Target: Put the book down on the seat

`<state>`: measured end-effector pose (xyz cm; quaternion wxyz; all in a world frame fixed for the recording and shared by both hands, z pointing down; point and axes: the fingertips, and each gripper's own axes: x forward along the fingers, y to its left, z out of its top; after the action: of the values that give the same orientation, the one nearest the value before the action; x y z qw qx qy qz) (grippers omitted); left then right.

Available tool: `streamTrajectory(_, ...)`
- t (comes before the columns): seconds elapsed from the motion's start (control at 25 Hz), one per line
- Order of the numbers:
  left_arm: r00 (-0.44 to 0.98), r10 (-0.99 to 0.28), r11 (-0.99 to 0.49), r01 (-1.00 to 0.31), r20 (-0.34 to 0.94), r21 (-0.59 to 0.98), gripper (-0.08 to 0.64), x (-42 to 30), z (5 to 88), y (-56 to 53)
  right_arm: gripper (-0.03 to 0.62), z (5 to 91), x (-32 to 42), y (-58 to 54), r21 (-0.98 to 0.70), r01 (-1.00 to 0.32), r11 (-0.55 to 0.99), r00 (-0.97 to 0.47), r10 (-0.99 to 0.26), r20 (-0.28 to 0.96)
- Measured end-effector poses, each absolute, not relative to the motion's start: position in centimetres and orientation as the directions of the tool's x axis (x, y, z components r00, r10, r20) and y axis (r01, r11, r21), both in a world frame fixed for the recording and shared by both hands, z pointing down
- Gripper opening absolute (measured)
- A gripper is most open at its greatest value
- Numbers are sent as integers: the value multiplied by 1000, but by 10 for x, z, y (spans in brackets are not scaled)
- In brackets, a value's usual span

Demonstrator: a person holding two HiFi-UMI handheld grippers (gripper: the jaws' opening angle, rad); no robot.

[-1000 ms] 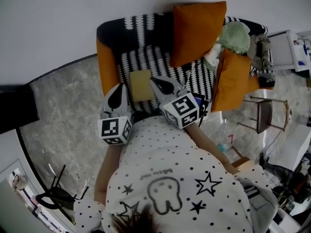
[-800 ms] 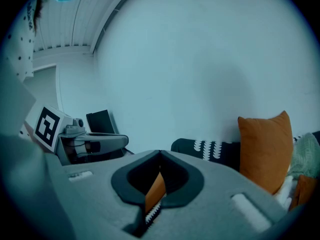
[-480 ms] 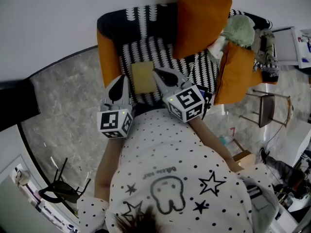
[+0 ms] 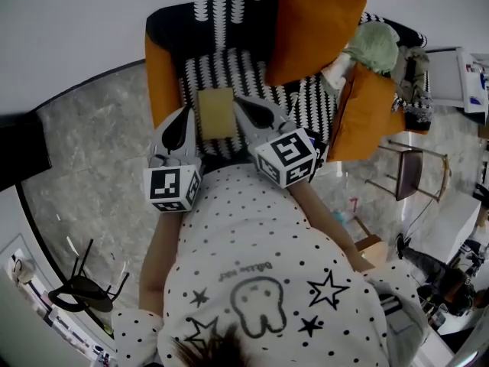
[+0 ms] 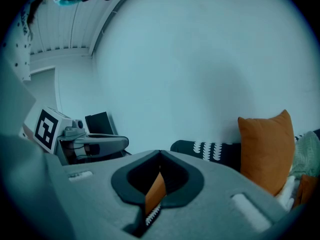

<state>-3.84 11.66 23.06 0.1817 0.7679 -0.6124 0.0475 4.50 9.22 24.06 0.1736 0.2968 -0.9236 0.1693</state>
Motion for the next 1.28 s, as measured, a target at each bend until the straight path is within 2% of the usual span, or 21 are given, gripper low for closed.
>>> streamTrajectory(1.28,203,-938,-137,-961,280,238,3,-48,229,119,-1,242,47,94,-210,-608,766,-763,-490,421)
